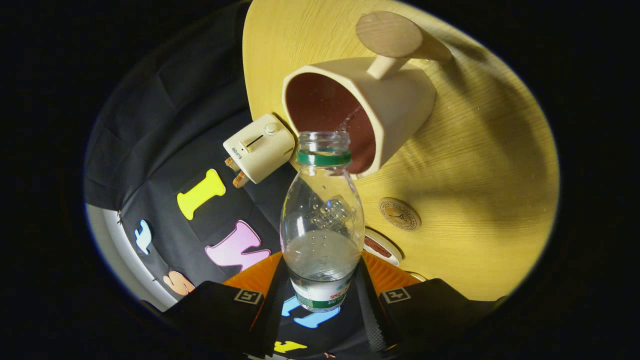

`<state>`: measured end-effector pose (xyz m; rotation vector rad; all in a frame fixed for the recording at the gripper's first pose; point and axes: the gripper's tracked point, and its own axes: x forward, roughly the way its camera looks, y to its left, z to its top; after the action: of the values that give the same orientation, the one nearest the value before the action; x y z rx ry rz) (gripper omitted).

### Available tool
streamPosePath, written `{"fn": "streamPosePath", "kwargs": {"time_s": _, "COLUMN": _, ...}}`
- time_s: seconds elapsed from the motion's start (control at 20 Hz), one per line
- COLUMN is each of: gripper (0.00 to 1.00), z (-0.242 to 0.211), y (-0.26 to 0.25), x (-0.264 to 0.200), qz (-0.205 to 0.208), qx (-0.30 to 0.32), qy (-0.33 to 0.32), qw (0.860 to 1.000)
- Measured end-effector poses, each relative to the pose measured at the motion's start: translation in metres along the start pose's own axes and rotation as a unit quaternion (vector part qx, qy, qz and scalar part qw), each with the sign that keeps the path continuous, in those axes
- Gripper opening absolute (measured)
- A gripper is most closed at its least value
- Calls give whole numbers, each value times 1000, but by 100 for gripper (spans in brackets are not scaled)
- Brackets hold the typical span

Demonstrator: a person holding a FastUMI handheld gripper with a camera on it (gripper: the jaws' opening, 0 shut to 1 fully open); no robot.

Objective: Take the bottle from table, then pour the juice into the cup, finally place the bottle on the coaster

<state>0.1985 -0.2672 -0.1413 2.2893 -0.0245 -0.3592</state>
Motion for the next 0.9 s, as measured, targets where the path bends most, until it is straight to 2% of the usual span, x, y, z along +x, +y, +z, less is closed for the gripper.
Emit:
{"fn": "streamPosePath", "kwargs": {"time_s": 0.35, "gripper": 71, "z": 0, "y": 22, "x": 1, "qz": 23, "qx": 64, "qy": -20, "qw": 997}}
{"fn": "streamPosePath", "kwargs": {"time_s": 0.9, "gripper": 71, "z": -10, "y": 29, "x": -5, "qz": 29, "qx": 73, "qy": -13, "qw": 997}}
